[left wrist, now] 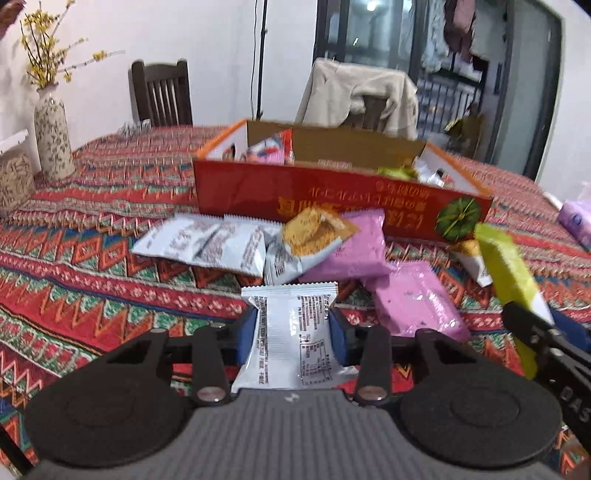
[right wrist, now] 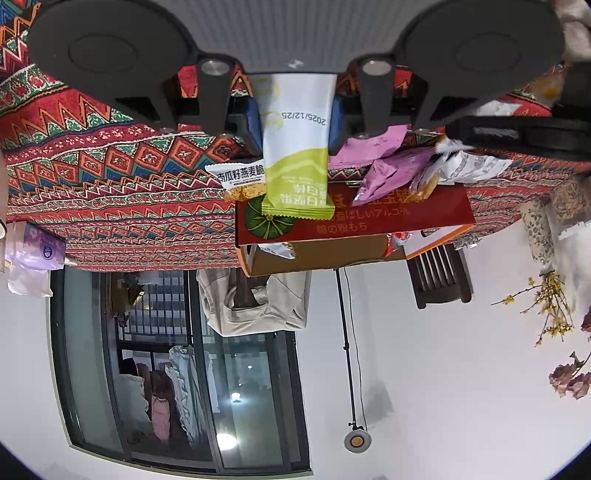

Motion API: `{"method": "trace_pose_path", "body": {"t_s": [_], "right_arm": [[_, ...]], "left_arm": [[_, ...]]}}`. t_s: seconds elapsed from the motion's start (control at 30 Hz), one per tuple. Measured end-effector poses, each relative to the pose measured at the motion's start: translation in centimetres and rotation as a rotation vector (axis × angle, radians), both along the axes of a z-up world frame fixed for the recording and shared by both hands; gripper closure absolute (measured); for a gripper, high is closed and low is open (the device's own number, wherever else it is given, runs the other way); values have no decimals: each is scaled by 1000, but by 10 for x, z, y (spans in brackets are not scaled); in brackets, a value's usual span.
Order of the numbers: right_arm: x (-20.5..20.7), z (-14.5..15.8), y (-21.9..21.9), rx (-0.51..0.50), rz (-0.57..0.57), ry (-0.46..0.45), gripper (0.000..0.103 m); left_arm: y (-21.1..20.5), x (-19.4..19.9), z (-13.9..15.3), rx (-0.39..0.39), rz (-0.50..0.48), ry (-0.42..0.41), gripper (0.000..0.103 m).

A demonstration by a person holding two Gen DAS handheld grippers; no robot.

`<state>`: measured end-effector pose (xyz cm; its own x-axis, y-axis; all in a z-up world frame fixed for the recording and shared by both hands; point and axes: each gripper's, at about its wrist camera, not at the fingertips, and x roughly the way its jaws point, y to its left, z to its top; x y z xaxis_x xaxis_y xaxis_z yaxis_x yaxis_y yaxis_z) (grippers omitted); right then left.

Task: Organize snacks
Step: 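Carry the bar and white packet into the box and open both tools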

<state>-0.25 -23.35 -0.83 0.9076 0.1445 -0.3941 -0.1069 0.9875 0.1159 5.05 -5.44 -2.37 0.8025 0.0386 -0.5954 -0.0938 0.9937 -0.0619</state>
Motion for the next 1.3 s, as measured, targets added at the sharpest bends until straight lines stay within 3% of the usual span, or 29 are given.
{"method": "trace_pose_path", "body": {"t_s": [0.27,0.6,0.8,1.0,1.2,1.3], "right_arm": [[-3,6,-2,3,5,-27,68],[23,40,8,-27,29,-95,68],[69,69,18,-48,46,-134,68],[143,91,30,-33,63,-117,68],[207,82,38,-5,35,-115,68],[215,66,35,-27,40,-95,68]], "left_arm": [[4,-19,24,7,-56,-127,61],[9,4,52,18,-91,-179,61],[13,47,75,18,-96,-215,61],[15,116,90,-6,-80,-229,61],[29,178,65,-59,-21,-225,61],[37,193,48,-66,-32,-163,61]]}}
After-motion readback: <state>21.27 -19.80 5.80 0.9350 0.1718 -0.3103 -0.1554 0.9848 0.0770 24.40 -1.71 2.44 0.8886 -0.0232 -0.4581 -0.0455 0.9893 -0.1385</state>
